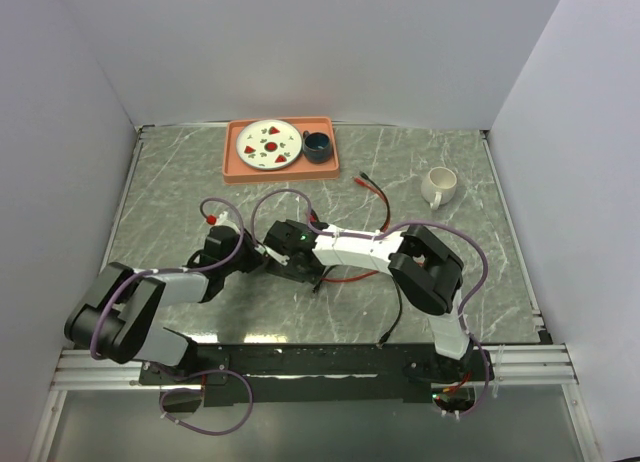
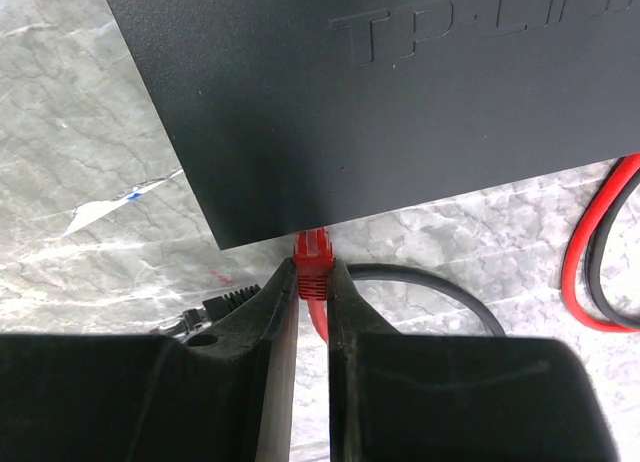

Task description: Insert the plug into the switch port

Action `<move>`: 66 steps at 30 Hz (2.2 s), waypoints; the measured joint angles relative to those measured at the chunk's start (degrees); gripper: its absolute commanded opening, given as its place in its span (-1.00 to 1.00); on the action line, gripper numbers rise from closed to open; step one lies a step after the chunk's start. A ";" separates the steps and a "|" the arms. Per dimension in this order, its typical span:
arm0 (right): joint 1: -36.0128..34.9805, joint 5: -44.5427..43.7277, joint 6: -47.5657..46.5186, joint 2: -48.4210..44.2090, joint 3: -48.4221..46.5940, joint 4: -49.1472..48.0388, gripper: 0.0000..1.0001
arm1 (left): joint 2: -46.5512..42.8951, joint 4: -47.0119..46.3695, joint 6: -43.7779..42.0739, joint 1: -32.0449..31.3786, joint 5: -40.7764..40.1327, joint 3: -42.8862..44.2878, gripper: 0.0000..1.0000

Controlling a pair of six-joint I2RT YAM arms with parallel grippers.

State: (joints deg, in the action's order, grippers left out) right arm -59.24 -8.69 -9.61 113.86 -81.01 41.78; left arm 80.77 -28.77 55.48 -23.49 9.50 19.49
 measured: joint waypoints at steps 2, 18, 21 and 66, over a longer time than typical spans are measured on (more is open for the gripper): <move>0.04 -0.28 0.09 0.00 -0.02 0.09 -1.00 | 0.48 -0.81 0.44 -0.59 -0.85 0.00 -0.98; 2.03 3.02 -1.36 -0.83 1.88 -1.99 -1.00 | 3.23 -3.45 1.20 -3.08 -4.42 1.44 -0.98; 2.40 3.78 -1.38 -0.85 1.90 -2.08 -1.00 | 3.23 -3.54 1.25 -3.23 -4.57 1.44 -0.98; 10.12 5.44 -1.97 -2.58 -1.79 -16.57 0.58 | -2.34 20.79 1.29 -10.36 -11.76 10.08 0.78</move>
State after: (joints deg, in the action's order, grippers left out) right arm -49.12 -3.25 -11.57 111.28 -82.81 25.21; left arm 78.43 -7.99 56.77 -33.85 -2.26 29.56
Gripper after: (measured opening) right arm 0.680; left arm 0.861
